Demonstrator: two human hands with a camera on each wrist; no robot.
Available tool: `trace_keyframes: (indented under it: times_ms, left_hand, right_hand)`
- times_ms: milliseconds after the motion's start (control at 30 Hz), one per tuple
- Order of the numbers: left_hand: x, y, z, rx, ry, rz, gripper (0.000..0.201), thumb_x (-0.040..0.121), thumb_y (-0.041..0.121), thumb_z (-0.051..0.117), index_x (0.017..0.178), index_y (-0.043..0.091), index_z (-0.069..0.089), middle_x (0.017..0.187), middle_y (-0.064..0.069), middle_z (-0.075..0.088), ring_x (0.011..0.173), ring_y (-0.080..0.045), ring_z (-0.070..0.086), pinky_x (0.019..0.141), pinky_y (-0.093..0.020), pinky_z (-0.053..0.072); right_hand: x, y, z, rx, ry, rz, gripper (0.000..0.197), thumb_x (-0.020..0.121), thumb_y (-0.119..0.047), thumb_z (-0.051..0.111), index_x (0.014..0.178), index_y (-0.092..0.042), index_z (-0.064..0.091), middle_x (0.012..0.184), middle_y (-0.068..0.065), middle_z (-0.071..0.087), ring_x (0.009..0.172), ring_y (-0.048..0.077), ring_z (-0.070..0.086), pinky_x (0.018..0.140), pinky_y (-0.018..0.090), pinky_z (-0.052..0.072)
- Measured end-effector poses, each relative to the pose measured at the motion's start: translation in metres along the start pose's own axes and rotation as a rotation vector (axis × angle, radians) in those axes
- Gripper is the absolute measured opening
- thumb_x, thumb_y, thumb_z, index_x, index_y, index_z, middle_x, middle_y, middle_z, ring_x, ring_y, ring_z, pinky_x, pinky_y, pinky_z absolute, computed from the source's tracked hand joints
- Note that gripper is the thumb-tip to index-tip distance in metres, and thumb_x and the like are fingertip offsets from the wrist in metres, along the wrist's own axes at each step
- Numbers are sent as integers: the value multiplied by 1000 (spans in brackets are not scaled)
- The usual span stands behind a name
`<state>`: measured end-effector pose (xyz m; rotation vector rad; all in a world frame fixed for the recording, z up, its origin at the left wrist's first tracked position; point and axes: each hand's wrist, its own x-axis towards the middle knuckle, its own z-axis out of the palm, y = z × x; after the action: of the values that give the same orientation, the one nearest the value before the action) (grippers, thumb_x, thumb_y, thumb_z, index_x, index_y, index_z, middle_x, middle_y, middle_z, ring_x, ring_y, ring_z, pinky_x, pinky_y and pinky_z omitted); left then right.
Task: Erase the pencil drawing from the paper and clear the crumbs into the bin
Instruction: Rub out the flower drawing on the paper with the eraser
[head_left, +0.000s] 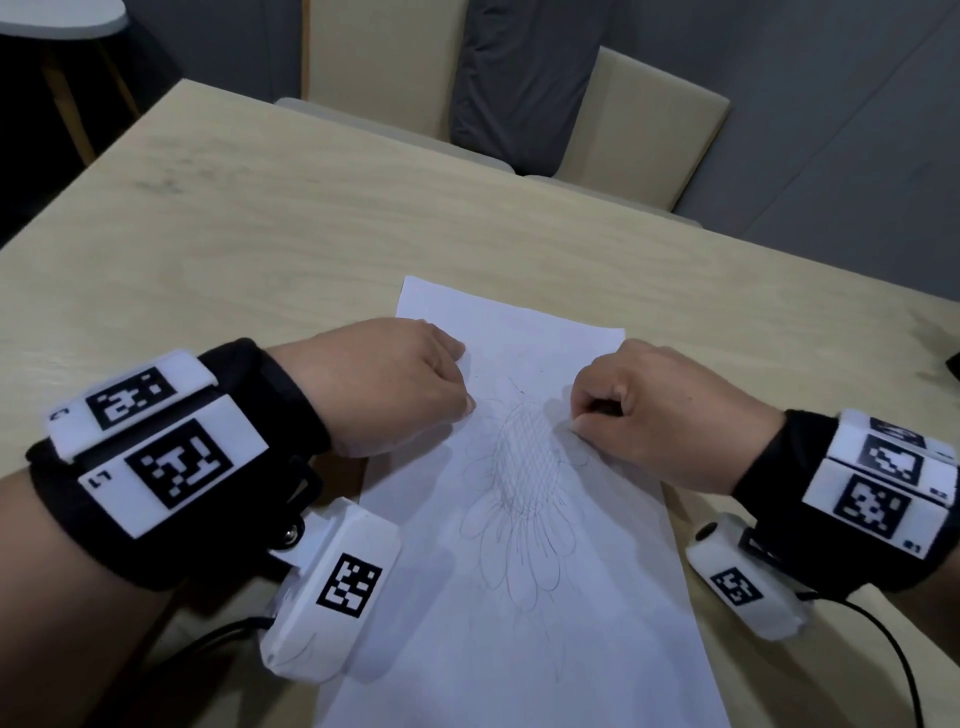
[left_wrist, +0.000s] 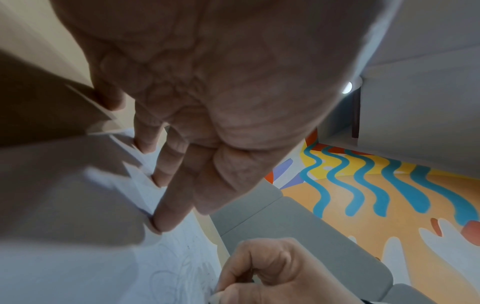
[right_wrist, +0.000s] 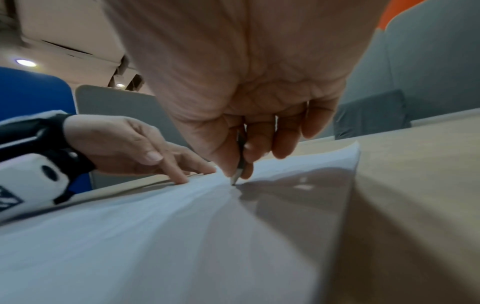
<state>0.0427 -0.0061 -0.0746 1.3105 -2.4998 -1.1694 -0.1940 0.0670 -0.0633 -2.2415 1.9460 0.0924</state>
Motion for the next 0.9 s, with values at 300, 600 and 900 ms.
trace_keyframes:
  times_ms: [300, 600, 900]
  left_hand:
    - [-1, 2, -1, -2, 1, 12, 38, 92, 37, 58, 99, 4, 74, 110, 23, 45, 122, -1, 49, 103, -25, 38]
    - [0, 1, -1, 26, -15, 18, 34, 95, 33, 56, 102, 5, 75, 132, 24, 51, 118, 16, 38, 104, -20, 35]
    - [4, -2, 1, 14, -13, 7, 56, 81, 48, 51, 99, -1, 71, 103, 19, 43, 97, 2, 43, 96, -29, 42]
  right_hand:
    - [-2, 1, -1, 84, -16, 56, 13, 86, -23, 61, 74, -28, 60, 62, -9, 60, 65, 4, 52, 54, 16, 33]
    - [-2, -1, 2, 94, -8, 30, 16, 88, -23, 62, 72, -25, 60, 61, -10, 61, 65, 1, 51, 57, 19, 32]
    - [-4, -4, 4, 115, 4, 32, 16, 88, -22, 62, 71, -24, 60, 59, -14, 61, 66, -2, 50, 58, 17, 29]
